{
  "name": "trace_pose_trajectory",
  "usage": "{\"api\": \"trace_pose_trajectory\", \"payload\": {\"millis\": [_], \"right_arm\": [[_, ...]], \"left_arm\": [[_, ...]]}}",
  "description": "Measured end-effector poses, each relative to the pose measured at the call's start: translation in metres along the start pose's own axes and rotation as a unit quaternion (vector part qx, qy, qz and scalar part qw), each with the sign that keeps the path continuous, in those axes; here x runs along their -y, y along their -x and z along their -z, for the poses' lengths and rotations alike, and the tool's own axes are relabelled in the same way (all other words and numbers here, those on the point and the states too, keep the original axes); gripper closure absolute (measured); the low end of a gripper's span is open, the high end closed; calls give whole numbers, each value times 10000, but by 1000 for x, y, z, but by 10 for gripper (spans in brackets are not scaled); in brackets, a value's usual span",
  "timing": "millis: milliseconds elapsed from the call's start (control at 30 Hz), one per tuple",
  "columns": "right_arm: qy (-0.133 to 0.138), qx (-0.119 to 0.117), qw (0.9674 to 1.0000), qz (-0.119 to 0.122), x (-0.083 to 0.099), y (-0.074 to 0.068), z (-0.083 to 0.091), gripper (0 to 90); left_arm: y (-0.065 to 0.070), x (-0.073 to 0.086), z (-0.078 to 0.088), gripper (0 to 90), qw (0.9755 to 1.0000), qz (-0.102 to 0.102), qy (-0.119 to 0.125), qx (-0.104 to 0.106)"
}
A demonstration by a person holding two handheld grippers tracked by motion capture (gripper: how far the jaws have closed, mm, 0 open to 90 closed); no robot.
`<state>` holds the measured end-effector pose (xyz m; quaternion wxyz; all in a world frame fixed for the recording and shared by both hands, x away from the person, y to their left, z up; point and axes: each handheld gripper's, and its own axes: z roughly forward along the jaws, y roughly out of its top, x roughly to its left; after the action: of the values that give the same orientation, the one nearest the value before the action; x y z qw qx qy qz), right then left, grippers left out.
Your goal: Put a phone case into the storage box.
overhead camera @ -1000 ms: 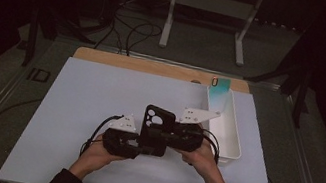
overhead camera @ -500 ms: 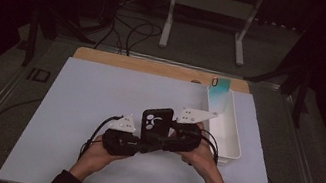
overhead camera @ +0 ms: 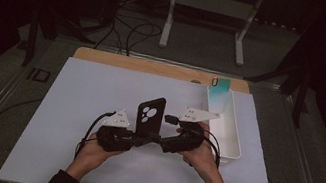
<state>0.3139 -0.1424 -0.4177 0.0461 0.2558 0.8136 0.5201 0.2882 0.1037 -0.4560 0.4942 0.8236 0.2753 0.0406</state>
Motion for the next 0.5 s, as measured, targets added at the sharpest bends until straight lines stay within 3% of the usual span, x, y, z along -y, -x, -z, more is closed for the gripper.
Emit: {"api": "trace_pose_trajectory", "payload": {"millis": [167, 500], "right_arm": [[53, 323, 9995, -31, 0, -2, 3, 101], [281, 596, 9977, -168, -7, -7, 8, 97]], "left_arm": [[-2, 1, 1, 803, 9997, 67, 34, -213], [0, 3, 2, 803, 9973, 89, 46, -722]]}}
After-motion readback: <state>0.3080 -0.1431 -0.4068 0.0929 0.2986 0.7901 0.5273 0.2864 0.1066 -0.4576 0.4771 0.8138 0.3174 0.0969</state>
